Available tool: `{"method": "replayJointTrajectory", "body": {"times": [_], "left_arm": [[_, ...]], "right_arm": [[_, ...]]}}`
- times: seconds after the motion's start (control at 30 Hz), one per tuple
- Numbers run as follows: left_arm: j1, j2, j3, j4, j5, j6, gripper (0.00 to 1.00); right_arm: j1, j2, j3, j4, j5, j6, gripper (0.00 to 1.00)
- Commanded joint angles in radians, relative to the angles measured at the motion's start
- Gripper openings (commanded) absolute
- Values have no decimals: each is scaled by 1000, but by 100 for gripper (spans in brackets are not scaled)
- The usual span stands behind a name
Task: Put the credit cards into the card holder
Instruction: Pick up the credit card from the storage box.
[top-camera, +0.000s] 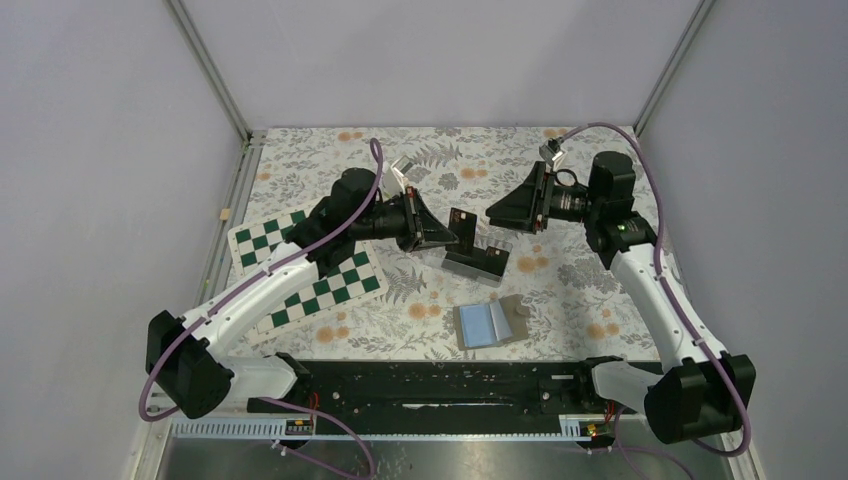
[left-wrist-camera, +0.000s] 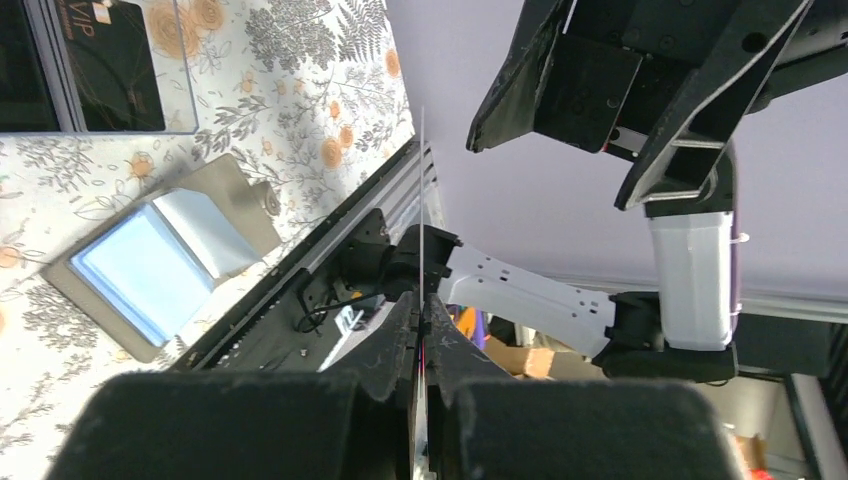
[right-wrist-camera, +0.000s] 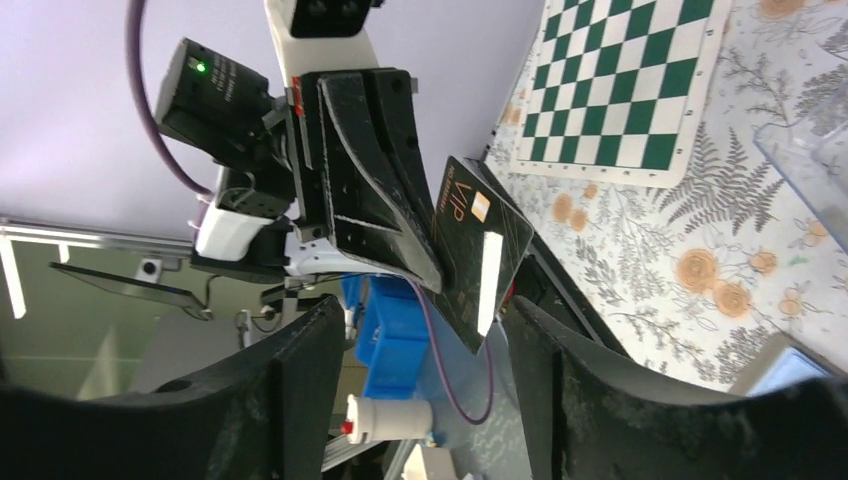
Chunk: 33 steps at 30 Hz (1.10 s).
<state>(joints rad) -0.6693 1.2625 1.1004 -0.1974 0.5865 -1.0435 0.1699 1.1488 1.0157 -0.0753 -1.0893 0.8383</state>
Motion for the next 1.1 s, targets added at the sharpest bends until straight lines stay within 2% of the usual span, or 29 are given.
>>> {"method": "replayJointTrajectory", "body": {"times": [0.0,0.17,0.37,0.6,0.63,0.73,0.83,0.9,0.97,1.07], "left_arm": [[5,-23,33,21,-14,-102,0],[5,-36,-26,149,7,-181,0],[5,-50,-19,113,-23,-162,0],[6,-46,-29,131,-17,-171,0],[5,-45,-31,130,-17,-170,0],[5,-41,-34,111,-21,-166,0],[5,-39,-31,71,-30,-154,0],[5,-38,-26,20,-49,-140,0],[6,-37,-22,-9,-58,-126,0],[5,-38,-26,-2,-53,-125,0]], "right_arm": [[4,29,-23,246,-68,218,64],[27,43,-46,243,-58,235,59],[42,34,-73,186,-39,204,56],[130,47,-89,194,-10,211,54],[138,48,-95,217,-5,227,52],[145,40,-112,302,19,298,37],[148,30,-90,296,46,294,21],[158,27,-54,222,63,239,11],[171,21,-8,100,92,142,5],[183,12,36,-72,133,27,4]]}}
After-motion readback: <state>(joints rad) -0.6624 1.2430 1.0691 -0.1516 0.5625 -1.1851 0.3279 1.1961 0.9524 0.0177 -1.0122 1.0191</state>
